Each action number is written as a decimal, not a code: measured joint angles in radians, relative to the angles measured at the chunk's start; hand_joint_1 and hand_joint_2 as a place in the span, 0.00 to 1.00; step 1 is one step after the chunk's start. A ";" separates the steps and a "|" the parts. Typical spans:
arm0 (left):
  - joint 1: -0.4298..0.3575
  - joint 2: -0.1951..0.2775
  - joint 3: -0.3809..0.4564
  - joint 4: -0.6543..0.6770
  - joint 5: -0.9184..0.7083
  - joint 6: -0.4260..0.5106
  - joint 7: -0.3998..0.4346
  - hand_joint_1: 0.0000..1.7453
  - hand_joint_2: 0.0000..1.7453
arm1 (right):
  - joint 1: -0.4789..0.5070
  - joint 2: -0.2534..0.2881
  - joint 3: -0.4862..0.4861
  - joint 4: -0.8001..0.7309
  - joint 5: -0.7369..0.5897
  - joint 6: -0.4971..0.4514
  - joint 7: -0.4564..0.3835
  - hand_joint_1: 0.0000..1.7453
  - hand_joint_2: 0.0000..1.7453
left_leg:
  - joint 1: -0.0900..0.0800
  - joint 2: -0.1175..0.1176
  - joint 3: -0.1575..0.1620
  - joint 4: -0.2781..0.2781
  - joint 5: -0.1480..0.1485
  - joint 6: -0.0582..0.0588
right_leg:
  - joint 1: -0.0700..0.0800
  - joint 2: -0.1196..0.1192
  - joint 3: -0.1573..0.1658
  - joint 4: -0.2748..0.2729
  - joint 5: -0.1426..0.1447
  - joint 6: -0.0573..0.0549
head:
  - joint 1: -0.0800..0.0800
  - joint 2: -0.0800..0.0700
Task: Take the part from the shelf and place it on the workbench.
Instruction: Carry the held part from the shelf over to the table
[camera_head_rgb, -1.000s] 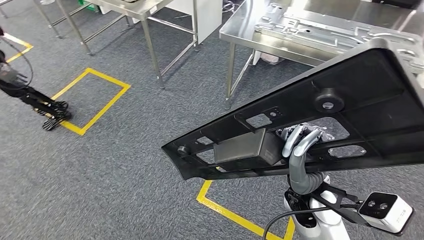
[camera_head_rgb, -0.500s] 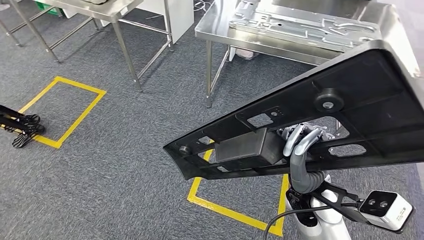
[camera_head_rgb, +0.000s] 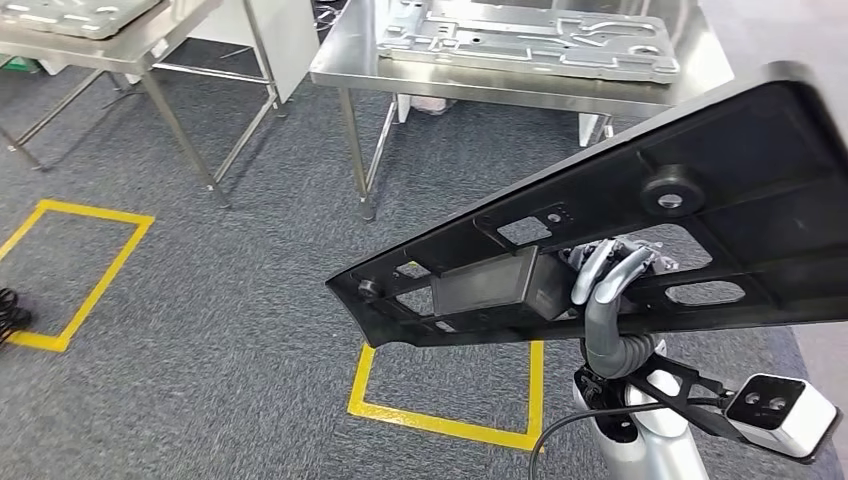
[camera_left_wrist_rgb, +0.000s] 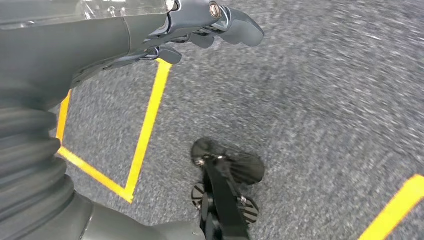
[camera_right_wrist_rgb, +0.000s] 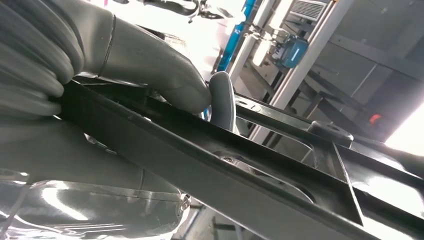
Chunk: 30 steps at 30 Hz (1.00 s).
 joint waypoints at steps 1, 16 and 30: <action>-0.001 0.000 0.001 0.000 0.000 0.000 0.000 0.00 1.00 | -0.006 0.000 0.000 -0.002 0.000 0.002 0.000 1.00 1.00 | 0.000 -0.017 0.026 -0.061 0.023 0.005 | 0.001 0.011 -0.002 0.002 -0.001 0.003 | 0.000 0.000; -0.007 -0.012 0.008 0.000 -0.002 -0.005 -0.007 0.00 1.00 | -0.025 -0.002 0.002 -0.015 0.006 -0.002 0.004 1.00 1.00 | -0.002 0.068 0.067 -0.137 0.031 0.032 | -0.010 -0.079 -0.036 0.061 -0.015 0.045 | 0.009 0.000; -0.002 -0.013 0.010 0.000 -0.012 -0.013 -0.005 0.00 1.00 | -0.029 -0.010 0.028 0.001 0.009 -0.020 0.032 1.00 1.00 | -0.001 0.027 -0.021 0.031 -0.009 -0.001 | -0.002 -0.054 0.009 -0.006 -0.006 0.002 | 0.004 0.000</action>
